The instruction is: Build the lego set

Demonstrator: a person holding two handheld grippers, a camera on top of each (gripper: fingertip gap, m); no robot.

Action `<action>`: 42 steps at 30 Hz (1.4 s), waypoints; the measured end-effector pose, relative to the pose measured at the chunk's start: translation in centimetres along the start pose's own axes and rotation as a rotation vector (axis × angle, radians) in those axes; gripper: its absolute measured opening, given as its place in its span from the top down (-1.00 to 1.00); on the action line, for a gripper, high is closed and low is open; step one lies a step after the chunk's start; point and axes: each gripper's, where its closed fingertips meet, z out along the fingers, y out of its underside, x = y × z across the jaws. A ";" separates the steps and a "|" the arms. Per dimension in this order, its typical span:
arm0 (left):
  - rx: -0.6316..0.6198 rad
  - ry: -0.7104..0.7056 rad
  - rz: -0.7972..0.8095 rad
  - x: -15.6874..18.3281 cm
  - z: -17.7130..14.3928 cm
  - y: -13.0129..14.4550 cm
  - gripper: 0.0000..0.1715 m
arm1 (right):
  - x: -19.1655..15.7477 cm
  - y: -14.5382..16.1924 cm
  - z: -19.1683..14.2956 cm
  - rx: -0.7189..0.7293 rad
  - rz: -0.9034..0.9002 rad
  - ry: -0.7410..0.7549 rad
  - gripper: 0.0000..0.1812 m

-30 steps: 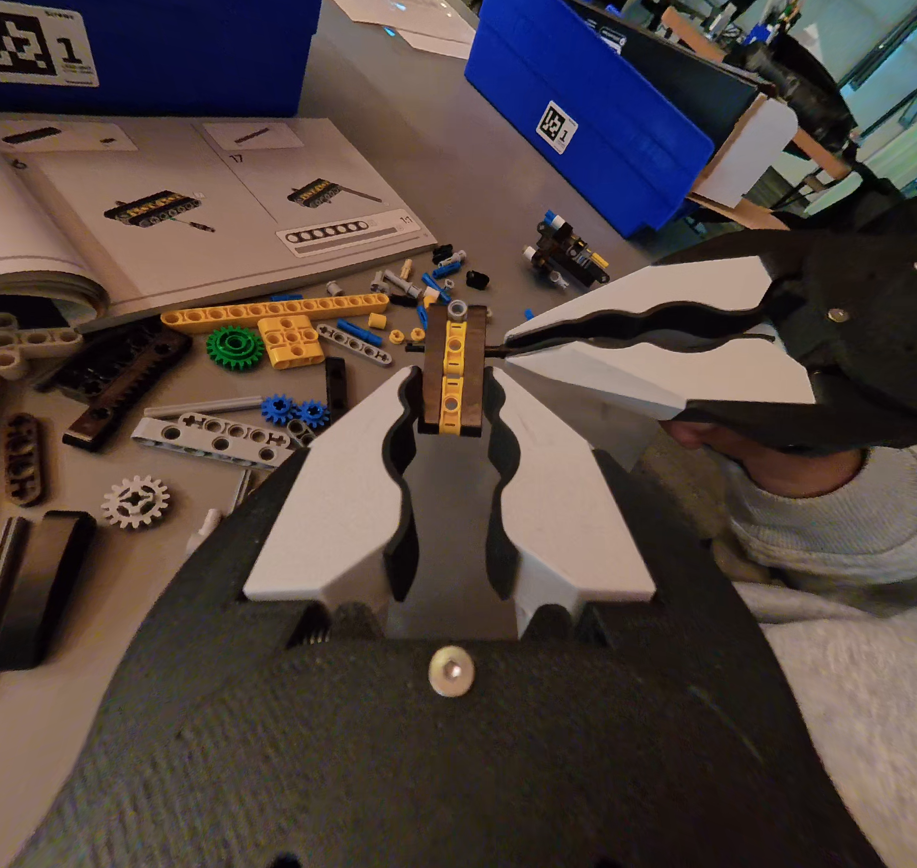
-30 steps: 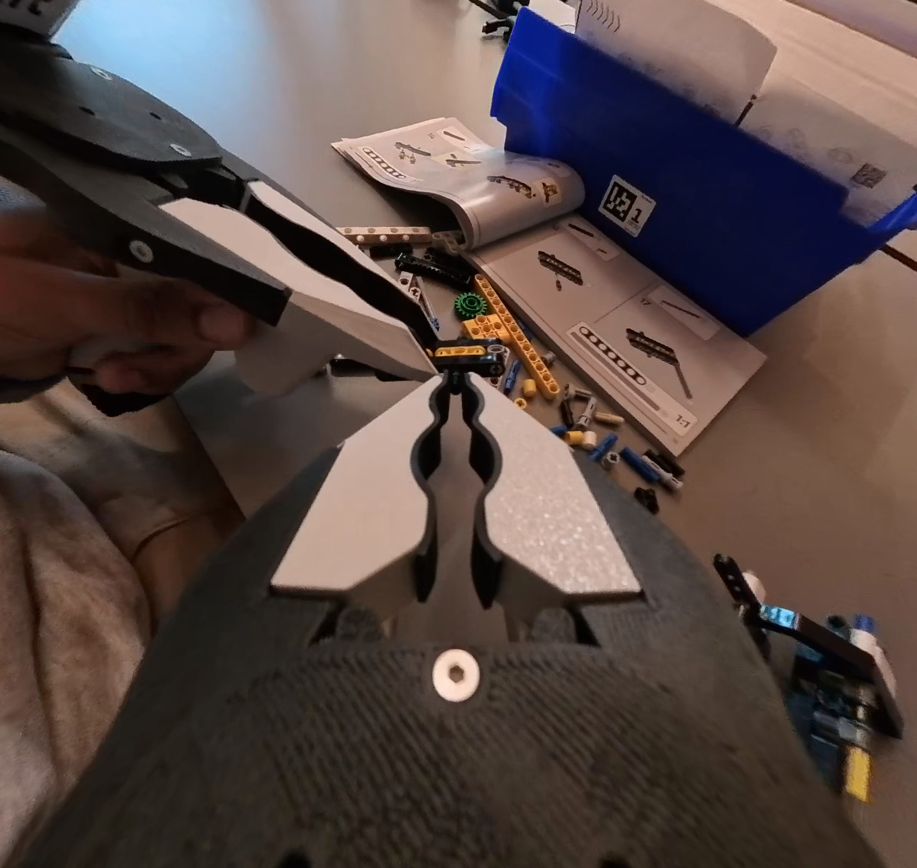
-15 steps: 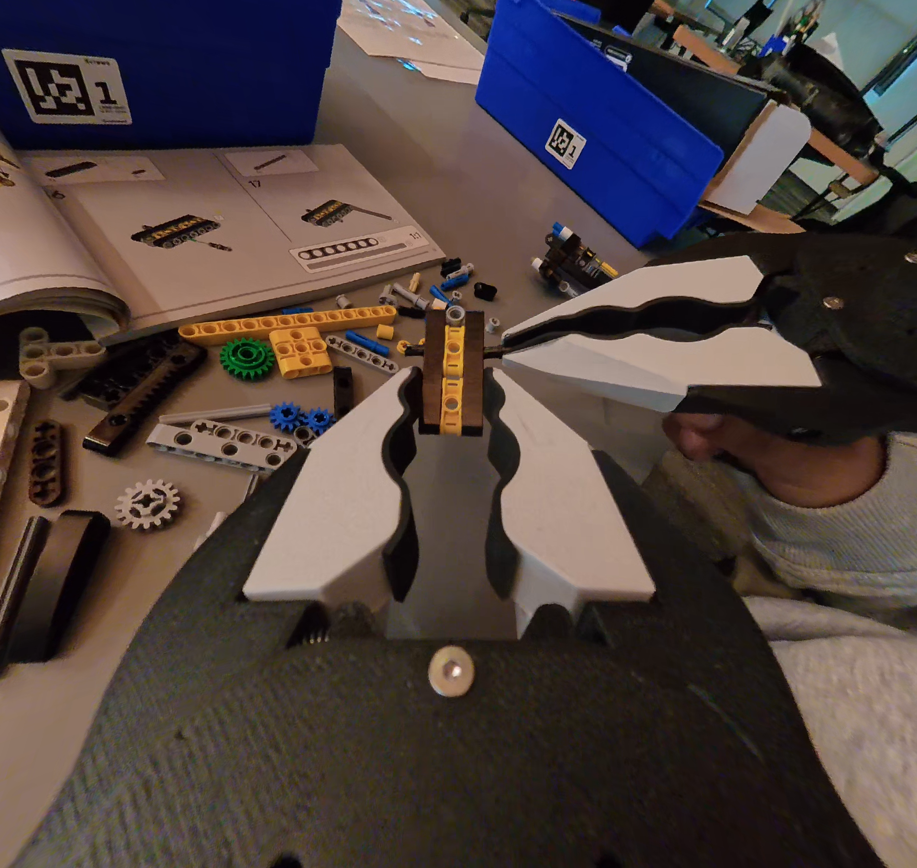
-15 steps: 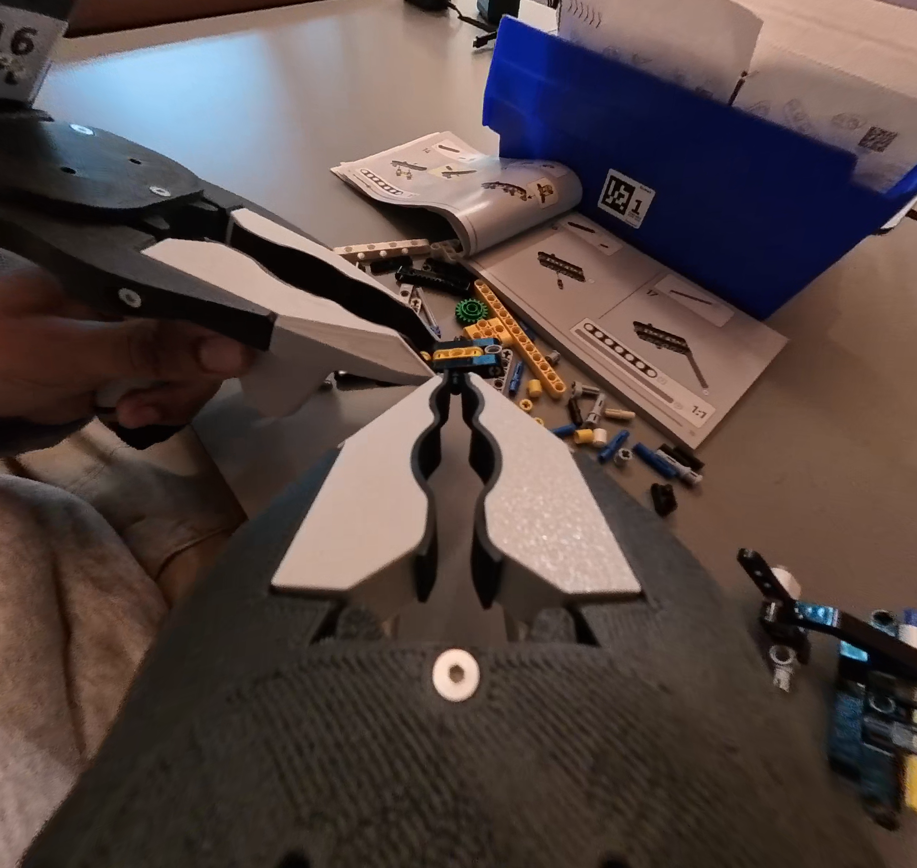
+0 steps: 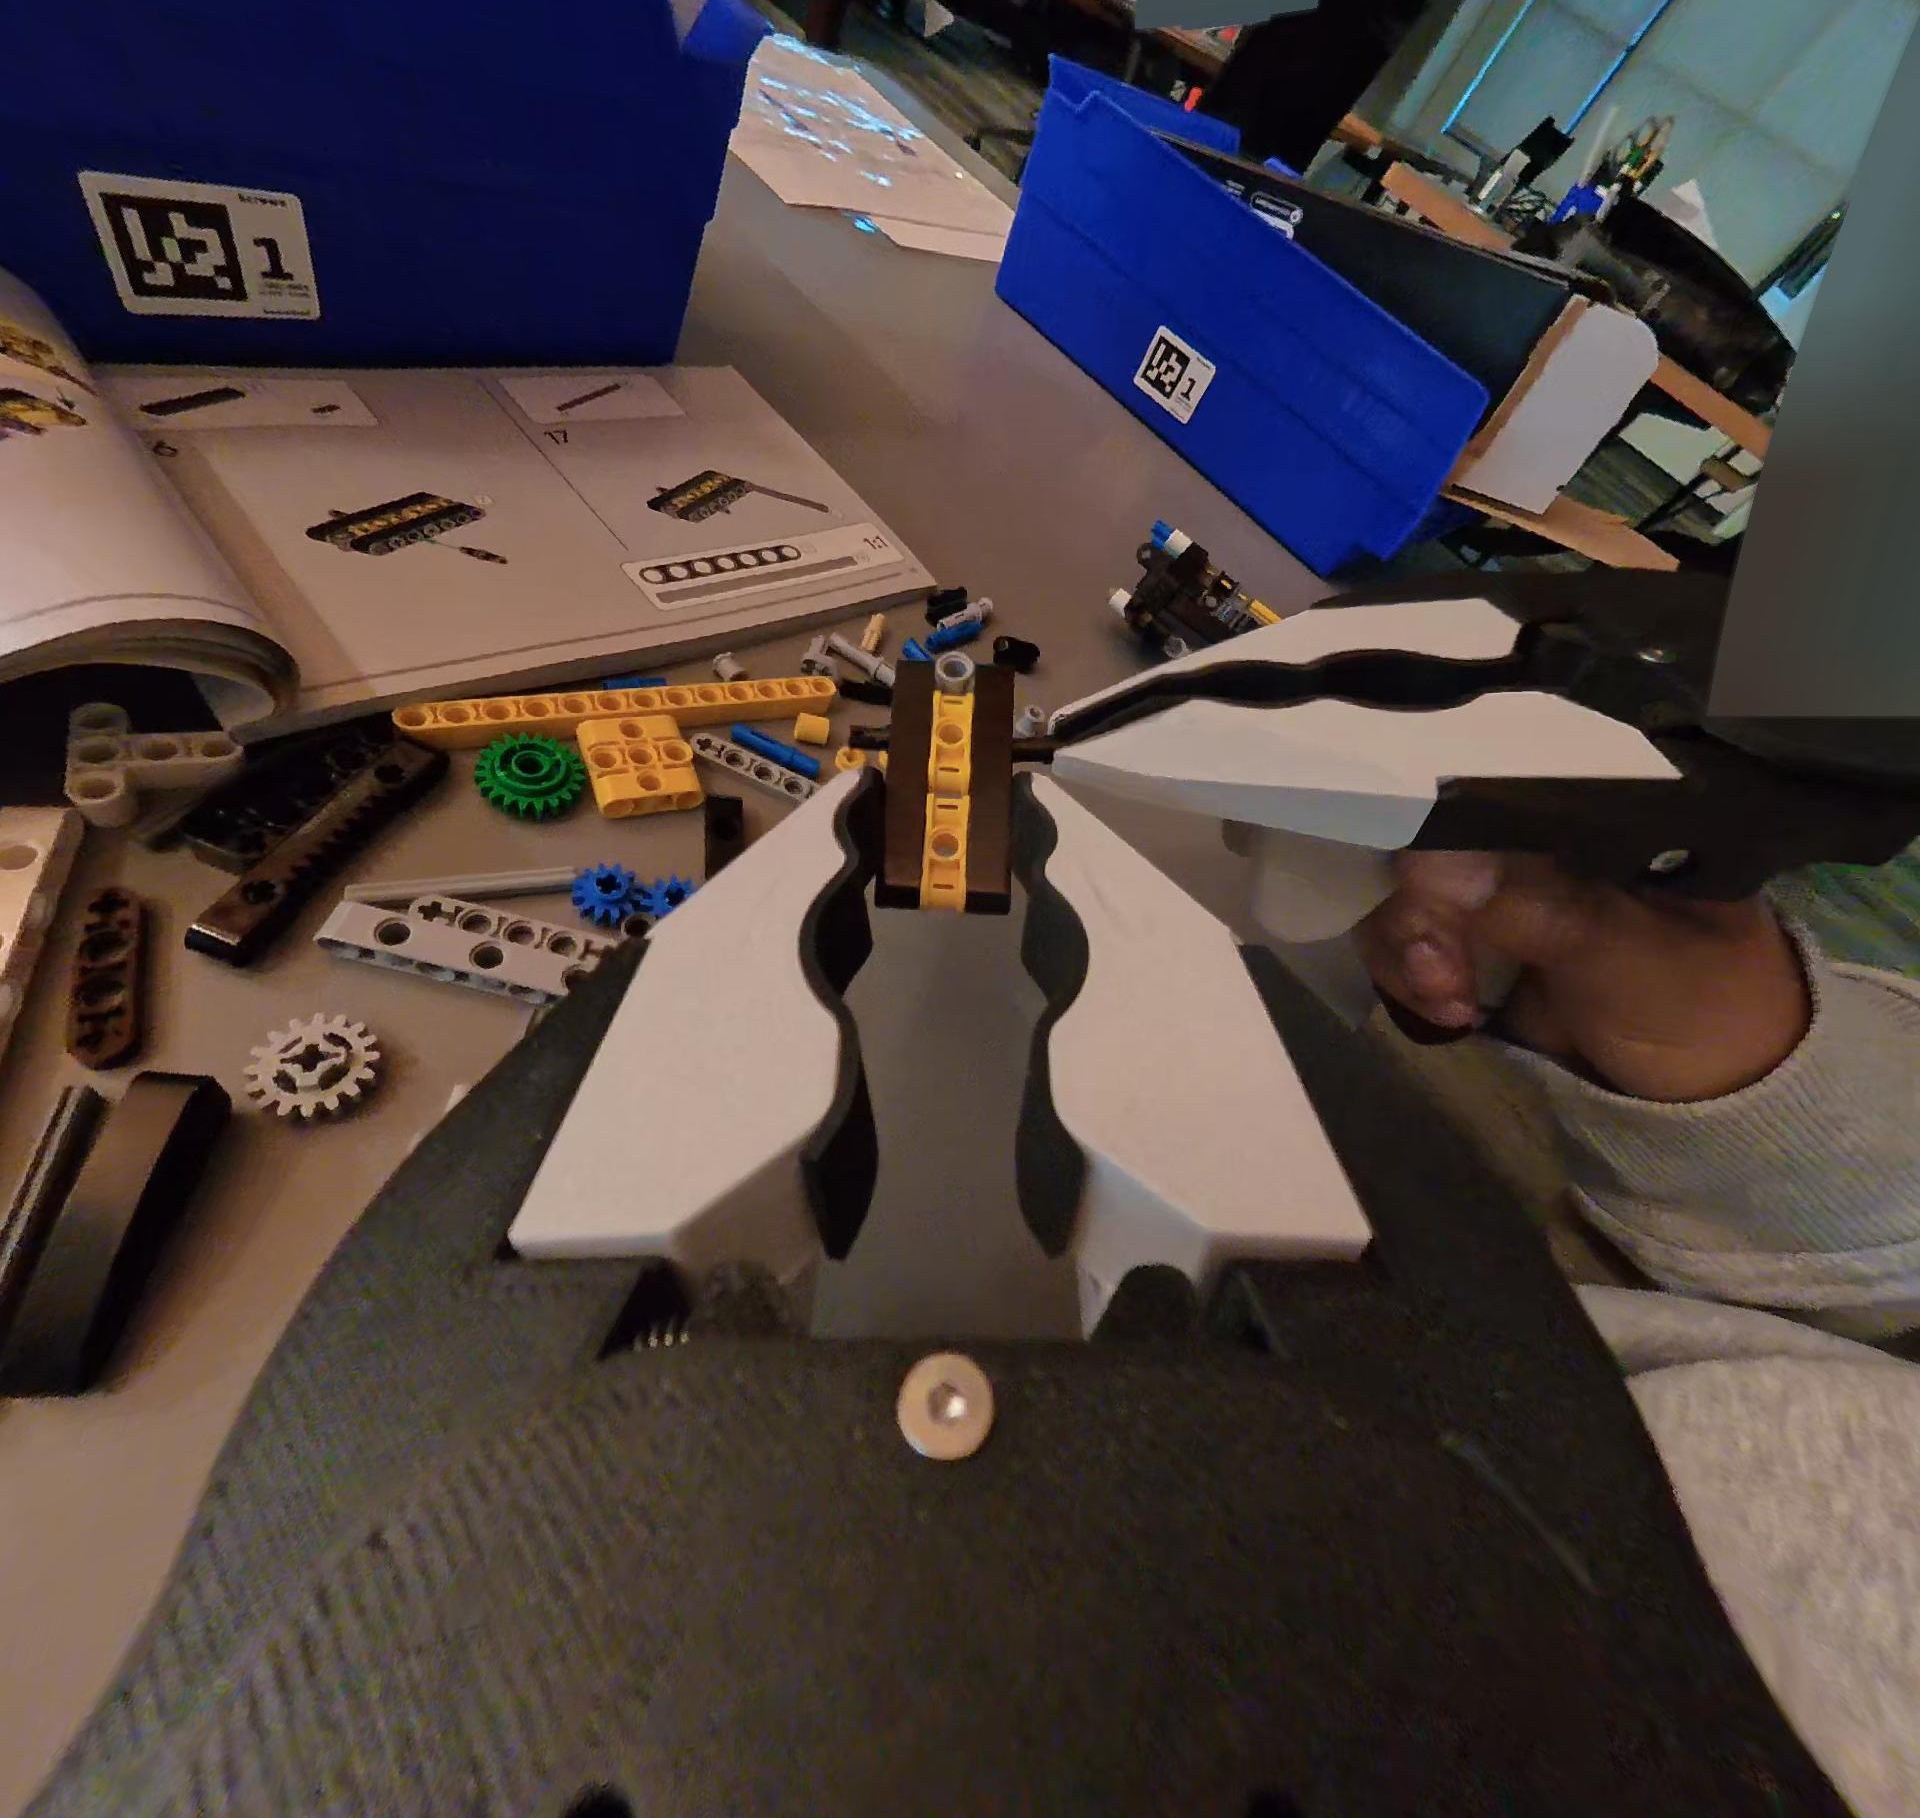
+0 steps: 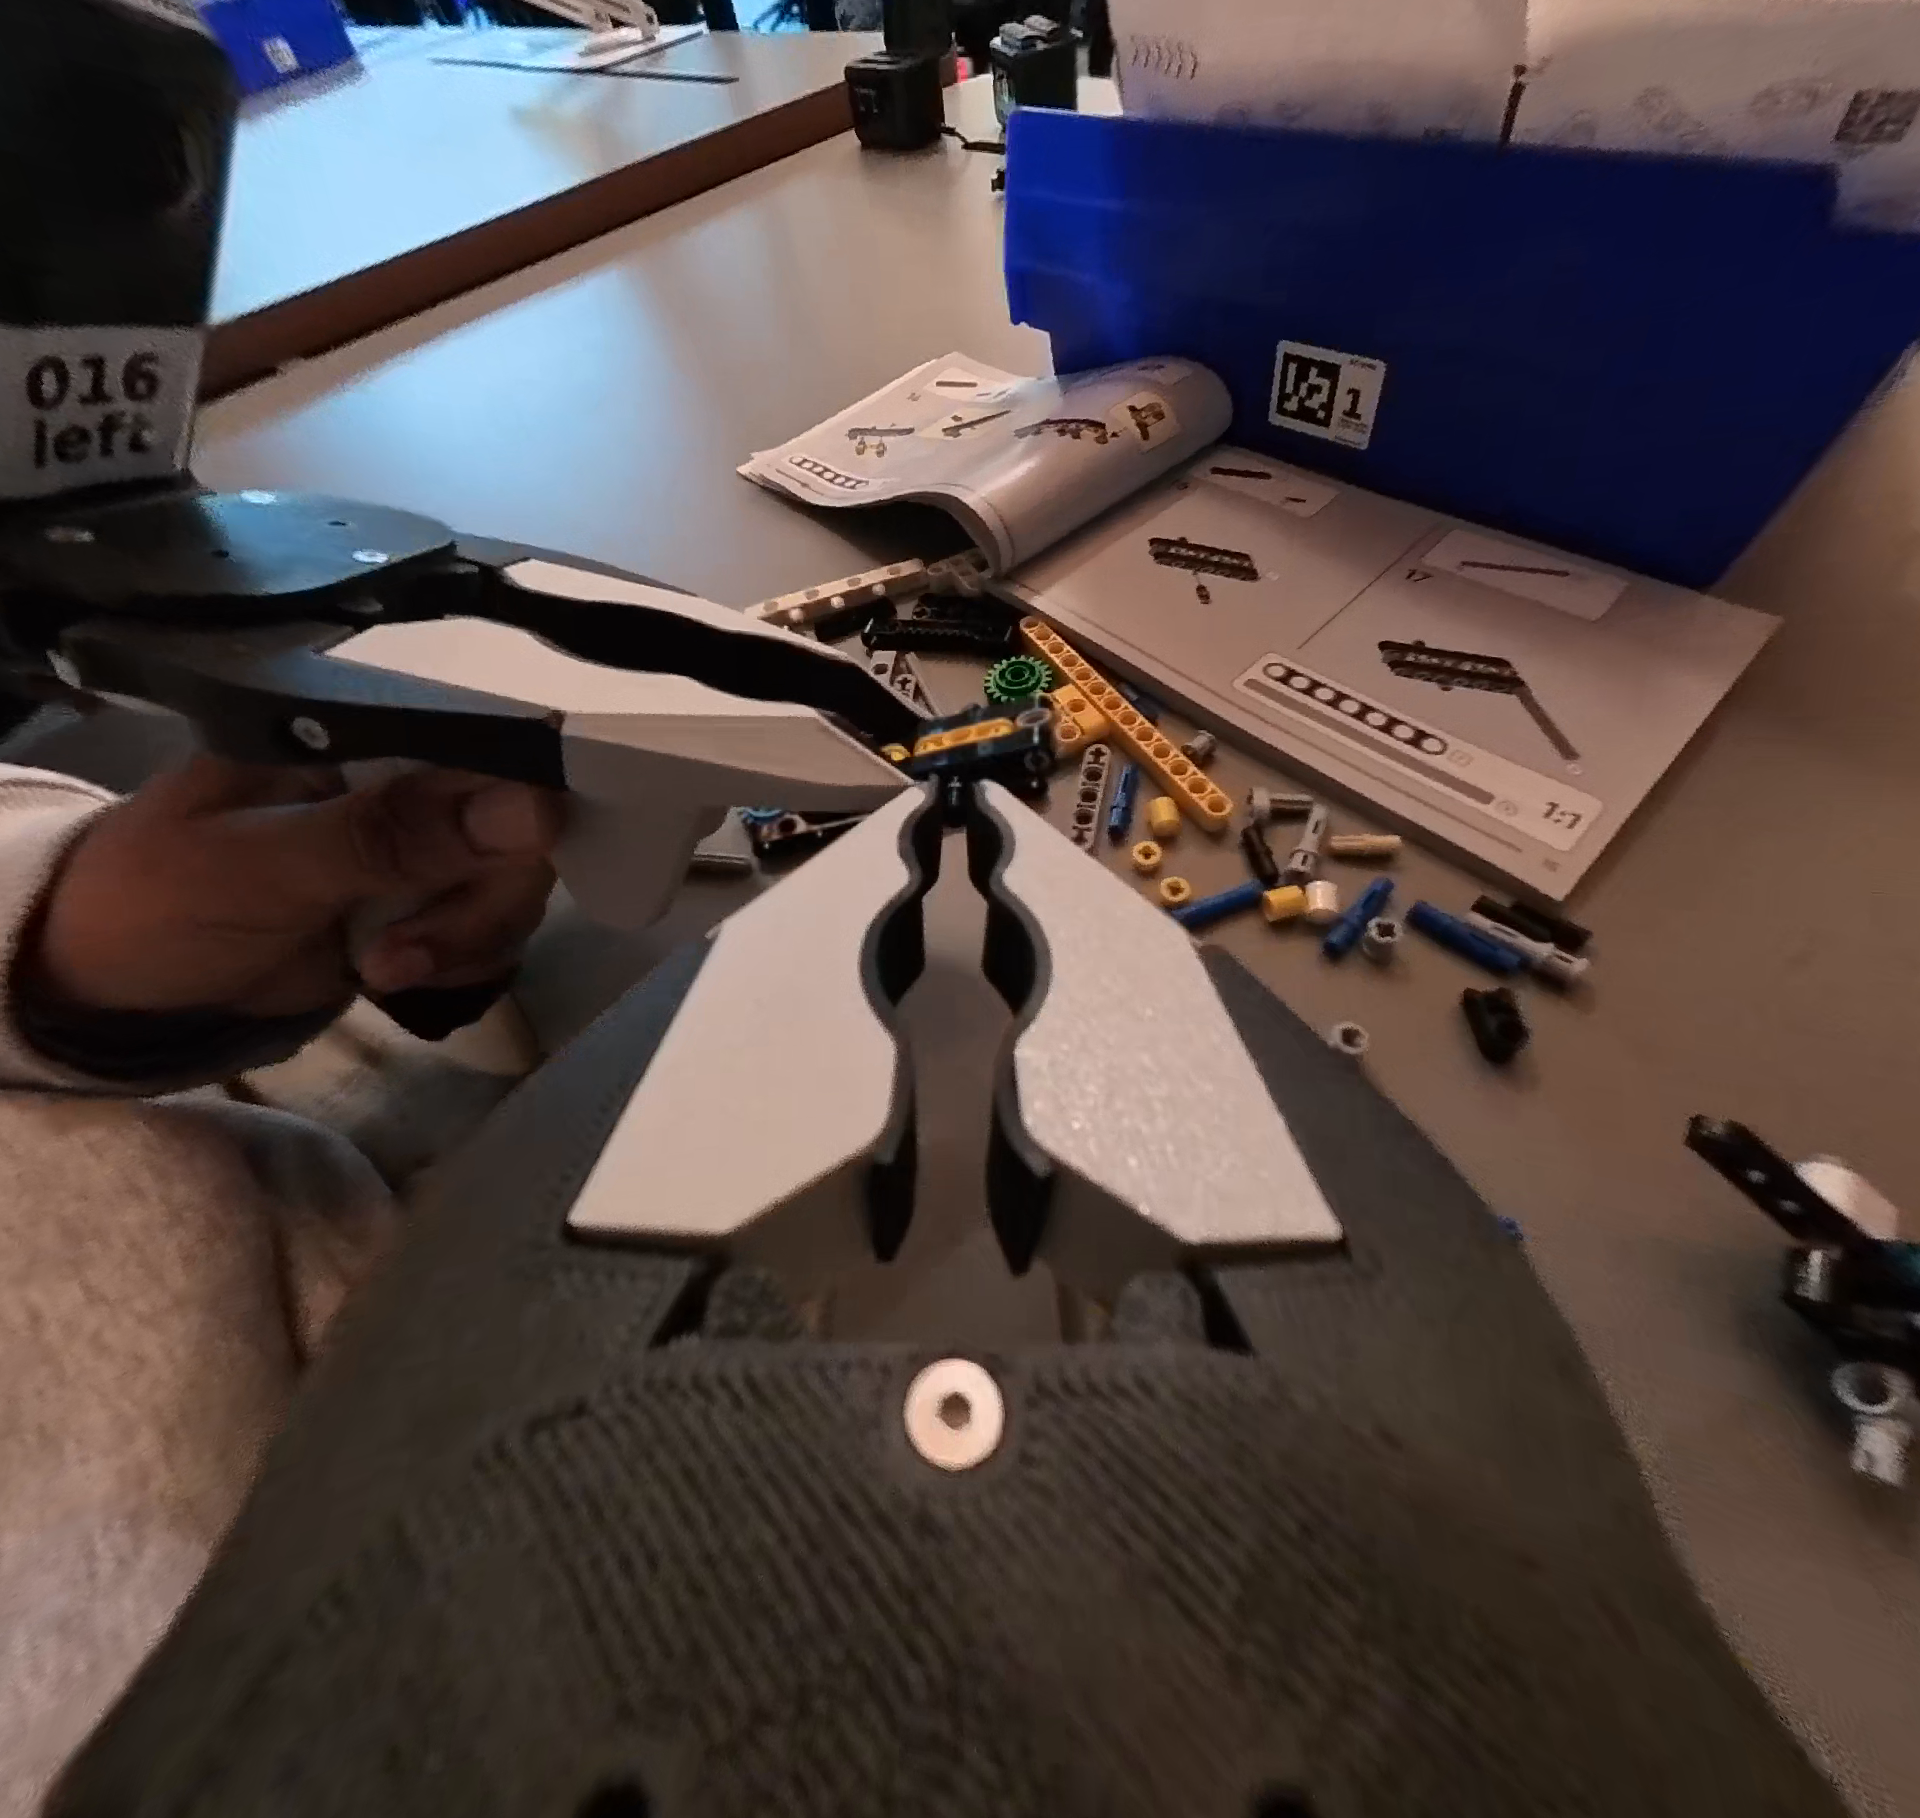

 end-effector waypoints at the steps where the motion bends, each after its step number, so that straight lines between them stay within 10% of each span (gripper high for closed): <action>1: 0.004 -0.007 0.012 0.0 0.0 -0.1 0.72 | 0.0 0.0 0.0 0.006 0.023 -0.008 0.98; 15: 0.050 0.011 0.008 0.2 -0.1 -0.7 0.71 | 0.2 -0.7 -0.3 0.128 0.453 -0.197 0.99; 32: 0.041 -0.045 0.116 -1.2 -1.2 -1.4 0.71 | 2.2 5.0 0.5 -0.294 -0.112 0.059 0.97; 42: 0.053 -0.043 0.089 -2.1 -1.7 -1.9 0.71 | 2.7 5.9 0.4 -0.341 -0.092 0.061 0.97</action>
